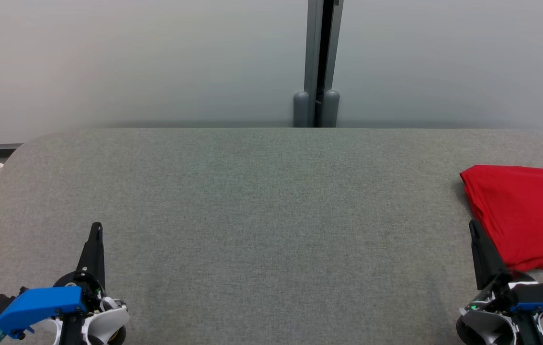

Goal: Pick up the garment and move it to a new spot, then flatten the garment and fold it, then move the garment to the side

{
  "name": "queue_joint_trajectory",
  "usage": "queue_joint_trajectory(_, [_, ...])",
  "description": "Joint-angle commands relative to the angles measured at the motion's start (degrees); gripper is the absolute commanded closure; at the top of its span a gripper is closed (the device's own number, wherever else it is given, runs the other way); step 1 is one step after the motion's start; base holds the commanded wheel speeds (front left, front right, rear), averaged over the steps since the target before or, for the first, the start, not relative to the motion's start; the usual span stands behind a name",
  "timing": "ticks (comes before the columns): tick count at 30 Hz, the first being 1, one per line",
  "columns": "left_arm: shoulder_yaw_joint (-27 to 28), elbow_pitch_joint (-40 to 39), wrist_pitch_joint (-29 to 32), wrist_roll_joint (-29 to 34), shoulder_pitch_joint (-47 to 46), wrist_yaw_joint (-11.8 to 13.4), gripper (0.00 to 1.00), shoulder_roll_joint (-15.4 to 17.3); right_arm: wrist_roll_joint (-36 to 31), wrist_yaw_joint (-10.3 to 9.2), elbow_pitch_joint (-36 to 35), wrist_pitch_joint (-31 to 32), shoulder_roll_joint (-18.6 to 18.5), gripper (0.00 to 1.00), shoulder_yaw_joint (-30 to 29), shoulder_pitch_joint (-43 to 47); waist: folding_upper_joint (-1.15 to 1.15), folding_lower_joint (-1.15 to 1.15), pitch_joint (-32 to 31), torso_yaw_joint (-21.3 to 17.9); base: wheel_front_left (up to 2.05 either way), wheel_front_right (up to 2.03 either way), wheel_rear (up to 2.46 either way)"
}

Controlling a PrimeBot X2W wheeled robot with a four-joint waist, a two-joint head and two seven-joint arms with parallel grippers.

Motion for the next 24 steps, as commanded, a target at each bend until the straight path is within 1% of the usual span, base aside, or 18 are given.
queue_joint_trajectory(1, [0.10, -0.23, 0.21, -0.14, -0.64, -0.26, 1.00, -0.10, 0.14, 0.02, -0.19, 0.15, -0.27, 1.00, -0.11, -0.73, 0.00, 0.00, 0.00, 0.00, 0.00, 0.00, 0.00])
queue_joint_trajectory(24, [0.09, -0.23, 0.21, -0.15, -0.64, -0.26, 1.00, -0.10, 0.14, 0.02, -0.19, 0.14, -0.27, 1.00, -0.11, -0.68, 0.00, 0.00, 0.00, 0.00, 0.00, 0.00, 0.00])
